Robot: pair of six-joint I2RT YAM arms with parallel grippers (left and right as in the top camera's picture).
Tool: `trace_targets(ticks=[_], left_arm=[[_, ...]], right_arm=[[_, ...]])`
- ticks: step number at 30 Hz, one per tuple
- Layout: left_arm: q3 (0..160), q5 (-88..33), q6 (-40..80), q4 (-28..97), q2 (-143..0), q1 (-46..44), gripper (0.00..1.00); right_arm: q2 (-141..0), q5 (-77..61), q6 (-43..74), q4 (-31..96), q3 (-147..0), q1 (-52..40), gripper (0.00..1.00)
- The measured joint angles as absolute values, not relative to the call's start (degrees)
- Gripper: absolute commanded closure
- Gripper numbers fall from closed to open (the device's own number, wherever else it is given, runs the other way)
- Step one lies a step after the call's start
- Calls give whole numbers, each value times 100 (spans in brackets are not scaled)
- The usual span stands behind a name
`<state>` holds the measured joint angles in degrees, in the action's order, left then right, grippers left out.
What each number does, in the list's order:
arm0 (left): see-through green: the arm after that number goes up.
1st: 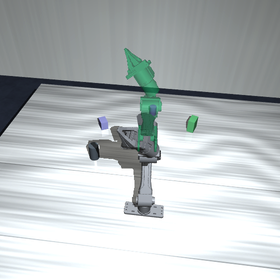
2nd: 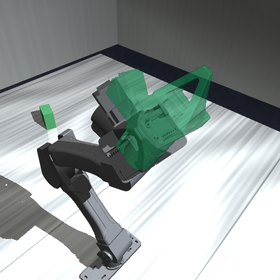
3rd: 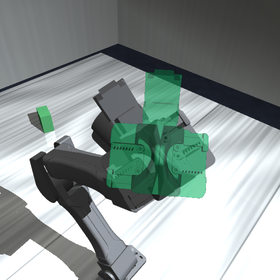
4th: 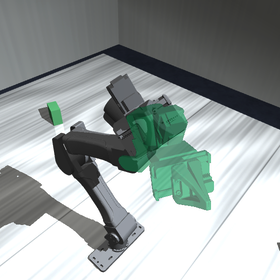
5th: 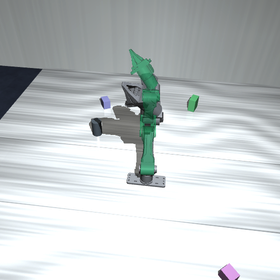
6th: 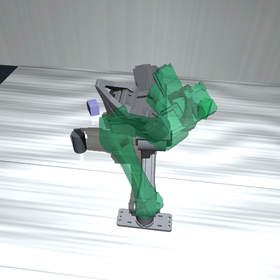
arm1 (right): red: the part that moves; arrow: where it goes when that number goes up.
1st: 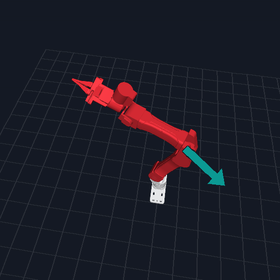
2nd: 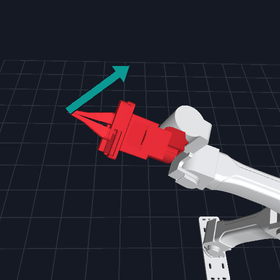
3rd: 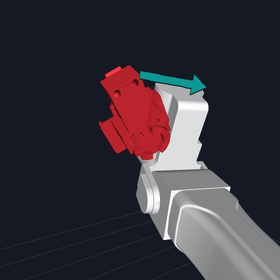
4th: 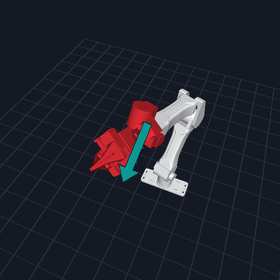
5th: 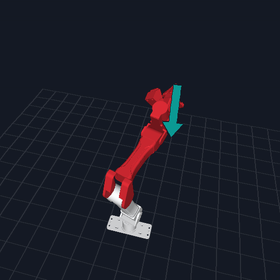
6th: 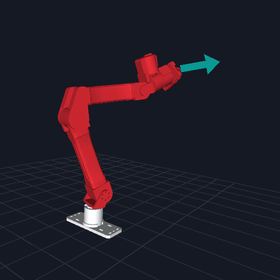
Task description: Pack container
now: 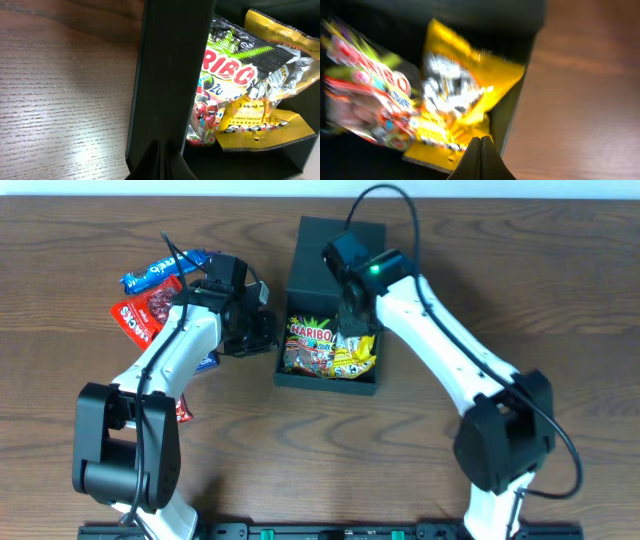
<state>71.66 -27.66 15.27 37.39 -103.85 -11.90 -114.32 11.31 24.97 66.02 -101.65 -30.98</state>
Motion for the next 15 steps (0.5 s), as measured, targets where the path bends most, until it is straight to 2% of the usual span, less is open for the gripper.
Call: trace_targets(ticks=[15], left_arm=[[7166, -2766, 1527, 3739, -10385, -1192, 94]], right_arm=[[-12575, 1507, 2493, 5907, -10162, -3065, 99]])
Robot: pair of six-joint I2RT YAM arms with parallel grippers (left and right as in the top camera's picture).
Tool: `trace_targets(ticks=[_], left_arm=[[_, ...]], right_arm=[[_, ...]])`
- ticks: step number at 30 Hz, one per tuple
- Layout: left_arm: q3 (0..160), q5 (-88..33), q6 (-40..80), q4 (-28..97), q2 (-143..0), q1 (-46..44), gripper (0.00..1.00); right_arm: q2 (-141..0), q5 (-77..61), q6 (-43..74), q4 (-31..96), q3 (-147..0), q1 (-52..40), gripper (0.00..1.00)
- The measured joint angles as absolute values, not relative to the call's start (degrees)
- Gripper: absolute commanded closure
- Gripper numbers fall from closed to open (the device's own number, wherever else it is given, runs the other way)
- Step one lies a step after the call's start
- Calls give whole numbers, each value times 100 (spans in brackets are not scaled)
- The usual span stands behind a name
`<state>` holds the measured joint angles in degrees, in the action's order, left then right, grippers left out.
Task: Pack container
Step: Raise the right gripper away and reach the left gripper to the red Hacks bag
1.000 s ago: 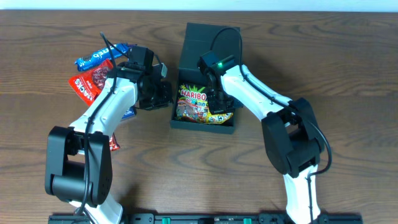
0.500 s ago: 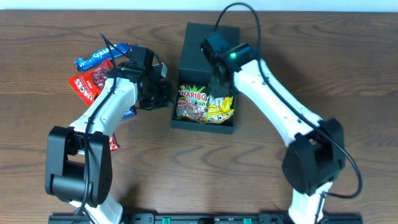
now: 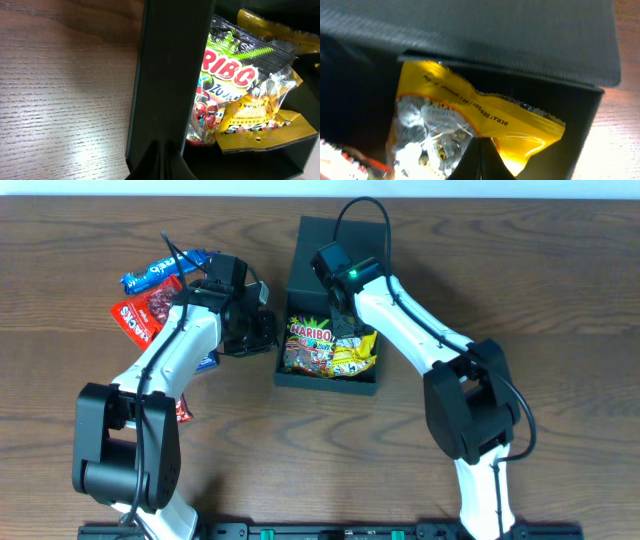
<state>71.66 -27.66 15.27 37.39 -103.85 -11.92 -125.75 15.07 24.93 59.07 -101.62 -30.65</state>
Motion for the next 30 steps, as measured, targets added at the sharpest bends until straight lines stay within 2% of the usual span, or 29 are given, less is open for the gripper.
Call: trace_targets(ticks=[17, 22, 30], left_arm=[[7166, -2766, 1527, 3739, -10385, -1190, 94], [7166, -2762, 1527, 3736, -10385, -1190, 94], [7428, -2471, 1527, 3924, -10322, -1090, 94]], right_arm=[[-12757, 1632, 2493, 6018, -10158, -3030, 99], [-11983, 1597, 2491, 6034, -10132, -3030, 98], [-9970, 1616, 2318, 6014, -10136, -3011, 99]])
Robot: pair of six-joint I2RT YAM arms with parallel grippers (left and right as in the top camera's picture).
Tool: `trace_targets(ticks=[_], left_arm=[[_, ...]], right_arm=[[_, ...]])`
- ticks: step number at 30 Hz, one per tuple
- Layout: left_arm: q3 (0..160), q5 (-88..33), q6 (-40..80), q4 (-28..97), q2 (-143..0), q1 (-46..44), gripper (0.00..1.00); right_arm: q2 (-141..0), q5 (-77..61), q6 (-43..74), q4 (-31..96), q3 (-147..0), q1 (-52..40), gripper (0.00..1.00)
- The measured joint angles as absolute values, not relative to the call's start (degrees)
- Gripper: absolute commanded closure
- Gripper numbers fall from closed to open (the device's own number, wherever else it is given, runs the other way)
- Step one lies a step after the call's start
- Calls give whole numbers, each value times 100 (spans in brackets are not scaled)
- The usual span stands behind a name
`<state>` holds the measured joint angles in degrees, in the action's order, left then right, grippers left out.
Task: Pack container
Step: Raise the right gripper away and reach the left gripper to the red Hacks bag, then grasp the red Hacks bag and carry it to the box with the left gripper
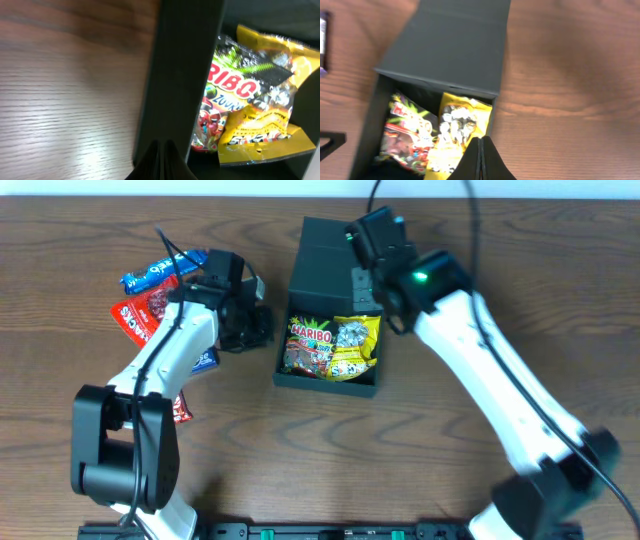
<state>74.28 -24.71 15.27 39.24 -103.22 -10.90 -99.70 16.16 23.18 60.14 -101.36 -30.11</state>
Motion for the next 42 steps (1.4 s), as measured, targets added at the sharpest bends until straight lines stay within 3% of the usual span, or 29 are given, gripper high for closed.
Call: trace_targets(ticks=[3, 8, 9, 12, 15, 19, 21, 36, 38, 41, 42], left_arm=[[7754, -1758, 1551, 4329, -10027, -993, 94], [7966, -132, 1732, 4678, -9306, -620, 94], [7985, 93, 1682, 4674, -9218, -495, 94], [8007, 587, 1376, 4646, -9164, -12, 75], [8007, 779, 1378, 4635, -9271, 381, 65], [8007, 915, 1682, 4550, -9539, 790, 15], [8007, 950, 1697, 4416, -9714, 856, 2], [8007, 851, 2305, 3291, -11439, 851, 5], [8007, 812, 2342, 3151, -11572, 851, 0], [8009, 753, 2410, 3022, -11631, 858, 27], [8018, 746, 2421, 3006, -11649, 856, 31]], right_arm=[[-9627, 1608, 2270, 6097, -10136, -2902, 98], [-9299, 1612, 2211, 6257, -10136, -2602, 86], [-9227, 1610, 2202, 6283, -10136, -2550, 78], [-9045, 1603, 2143, 6305, -10136, -2377, 54], [-8969, 1610, 2134, 6316, -10136, -2259, 32], [-8965, 1605, 2047, 6292, -10136, -2141, 18], [-8965, 1603, 2025, 6215, -10136, -2084, 16], [-8965, 1605, 1817, 5935, -10136, -1640, 13], [-8965, 1601, 1798, 5959, -10136, -1640, 13], [-8965, 1601, 1772, 5999, -10136, -1640, 13], [-8965, 1601, 1767, 5999, -10136, -1640, 14]])
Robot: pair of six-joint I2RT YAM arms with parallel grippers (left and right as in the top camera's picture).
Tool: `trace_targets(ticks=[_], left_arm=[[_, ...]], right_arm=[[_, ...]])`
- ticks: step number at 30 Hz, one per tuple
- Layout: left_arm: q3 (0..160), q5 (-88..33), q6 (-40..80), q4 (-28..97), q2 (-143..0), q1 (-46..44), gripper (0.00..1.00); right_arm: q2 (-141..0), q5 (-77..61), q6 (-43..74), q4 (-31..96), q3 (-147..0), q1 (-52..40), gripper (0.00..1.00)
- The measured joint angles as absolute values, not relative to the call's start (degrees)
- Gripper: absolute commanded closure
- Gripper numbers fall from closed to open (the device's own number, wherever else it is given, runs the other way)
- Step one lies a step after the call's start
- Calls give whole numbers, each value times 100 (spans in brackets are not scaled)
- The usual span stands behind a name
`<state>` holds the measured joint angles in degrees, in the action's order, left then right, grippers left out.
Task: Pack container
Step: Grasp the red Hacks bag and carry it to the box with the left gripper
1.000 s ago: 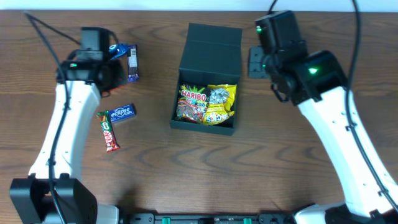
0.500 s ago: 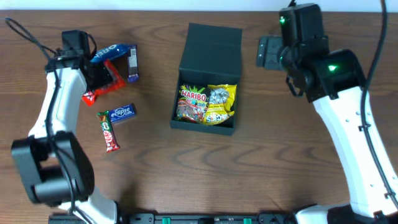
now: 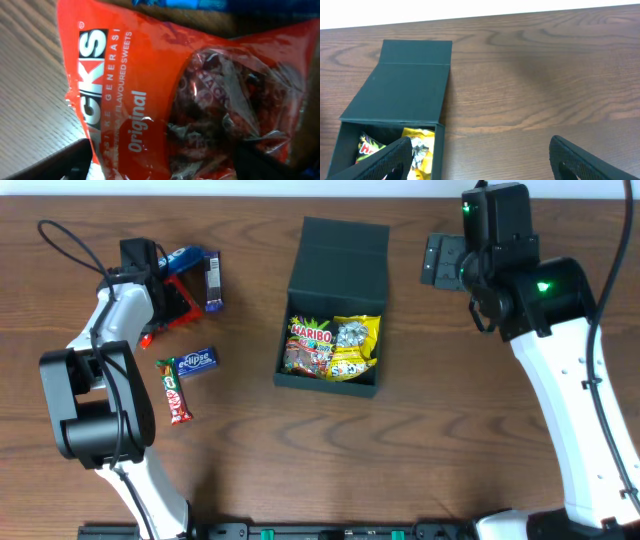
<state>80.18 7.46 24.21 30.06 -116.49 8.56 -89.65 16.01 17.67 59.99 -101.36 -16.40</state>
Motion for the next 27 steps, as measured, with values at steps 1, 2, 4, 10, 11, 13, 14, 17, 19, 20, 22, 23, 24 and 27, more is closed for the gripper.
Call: trace_targets(ticks=[1, 2, 4, 10, 11, 13, 14, 17, 19, 20, 22, 23, 24, 27], left_arm=[[8025, 753, 2418, 3002, -11671, 856, 39], [8025, 749, 2443, 3000, -11679, 856, 44], [8029, 746, 2418, 3017, -11692, 858, 60], [8029, 705, 2423, 3072, -11701, 851, 87], [8031, 698, 2436, 3085, -11701, 851, 94], [8047, 679, 2418, 3144, -11701, 851, 94], [8058, 681, 2418, 3177, -11701, 851, 94], [8088, 683, 2421, 3395, -11701, 851, 94], [8097, 676, 2421, 3524, -11666, 851, 94], [8097, 674, 2418, 3610, -11640, 851, 94], [8090, 657, 2423, 3771, -11533, 851, 94], [8077, 635, 2429, 3822, -11437, 851, 94], [8044, 624, 2447, 3885, -11275, 851, 94], [7994, 617, 2383, 3979, -10628, 847, 94]], right_arm=[[-8965, 1603, 1756, 6001, -10136, -1640, 14], [-8965, 1601, 1752, 6001, -10136, -1640, 14], [-8965, 1599, 1750, 6001, -10136, -1640, 14], [-8965, 1599, 1747, 5999, -10136, -1640, 14], [-8965, 1599, 1747, 5999, -10136, -1640, 14], [-8965, 1599, 1747, 6001, -10136, -1640, 14], [-8965, 1599, 1747, 6001, -10136, -1640, 14], [-8965, 1597, 1745, 6001, -10136, -1640, 14], [-8965, 1597, 1743, 5999, -10136, -1640, 16], [-8965, 1597, 1734, 5992, -10136, -1640, 17], [-8965, 1592, 1732, 5979, -10136, -1640, 18], [-8965, 1592, 1734, 5966, -10136, -1640, 18], [-8965, 1592, 1734, 5957, -10136, -1640, 18], [-8965, 1588, 1737, 5951, -10136, -1640, 19]])
